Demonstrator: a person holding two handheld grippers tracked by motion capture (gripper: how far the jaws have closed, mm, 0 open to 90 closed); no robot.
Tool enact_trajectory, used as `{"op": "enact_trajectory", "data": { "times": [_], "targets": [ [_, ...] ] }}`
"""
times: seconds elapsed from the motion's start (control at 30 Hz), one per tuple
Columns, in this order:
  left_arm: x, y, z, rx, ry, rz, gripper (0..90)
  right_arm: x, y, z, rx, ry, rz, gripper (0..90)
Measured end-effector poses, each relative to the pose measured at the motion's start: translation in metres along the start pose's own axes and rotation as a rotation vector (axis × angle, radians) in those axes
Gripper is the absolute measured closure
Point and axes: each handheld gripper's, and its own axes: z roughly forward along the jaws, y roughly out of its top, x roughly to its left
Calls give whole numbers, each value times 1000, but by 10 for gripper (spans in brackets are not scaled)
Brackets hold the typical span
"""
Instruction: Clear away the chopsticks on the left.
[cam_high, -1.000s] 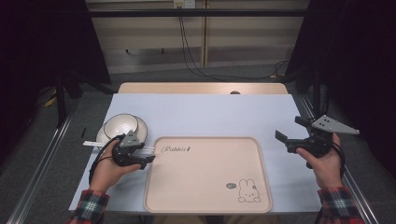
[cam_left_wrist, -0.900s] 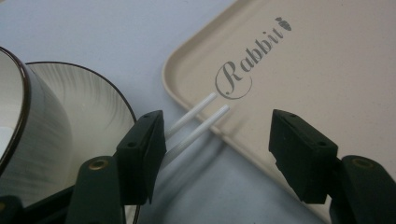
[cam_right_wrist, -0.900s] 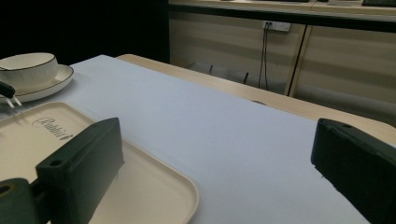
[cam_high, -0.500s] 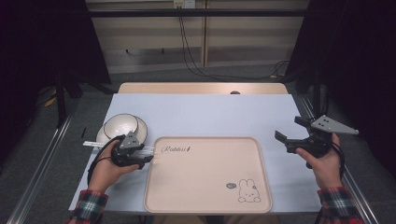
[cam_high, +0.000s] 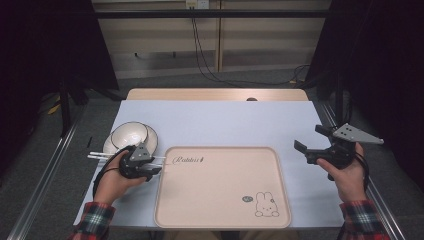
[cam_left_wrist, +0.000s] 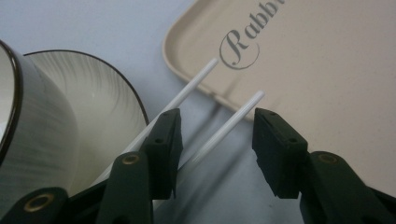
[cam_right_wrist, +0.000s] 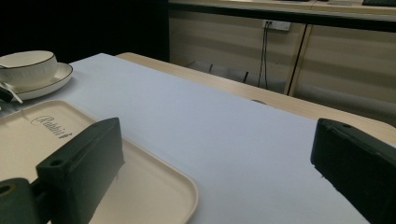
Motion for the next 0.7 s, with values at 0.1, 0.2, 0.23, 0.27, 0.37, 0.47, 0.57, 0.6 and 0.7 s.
{"op": "enact_trajectory", "data": {
  "times": [0.1, 0.2, 0.23, 0.27, 0.37, 0.47, 0.57, 0.6, 0.7],
  "targets": [
    [0, -1, 1, 7, -7, 8, 532, 0, 0, 0, 6, -1, -1, 15],
    [0, -2, 2, 13, -8, 4, 538, 0, 0, 1, 10, -1, 0, 15],
    [0, -2, 3, 11, -10, 5, 538, 0, 0, 1, 9, 0, -3, 15],
    [0, -2, 3, 9, -13, 6, 539, 0, 0, 1, 9, 3, -5, 15],
    [2, -3, 3, 16, -10, 9, 609, 0, -1, 1, 11, 4, -7, 15],
    [3, -1, 2, 21, 4, 22, 713, 1, -1, 1, 12, 6, -11, 15],
    [3, 3, -3, -19, -25, -39, 865, 1, -1, 1, 10, 2, -9, 15],
    [3, 4, -5, -41, -34, -95, 857, 1, 0, 1, 10, 3, -6, 15],
    [3, 10, -12, -63, -55, -144, 870, -1, -1, 1, 3, 3, -1, 15]
  ]
}}
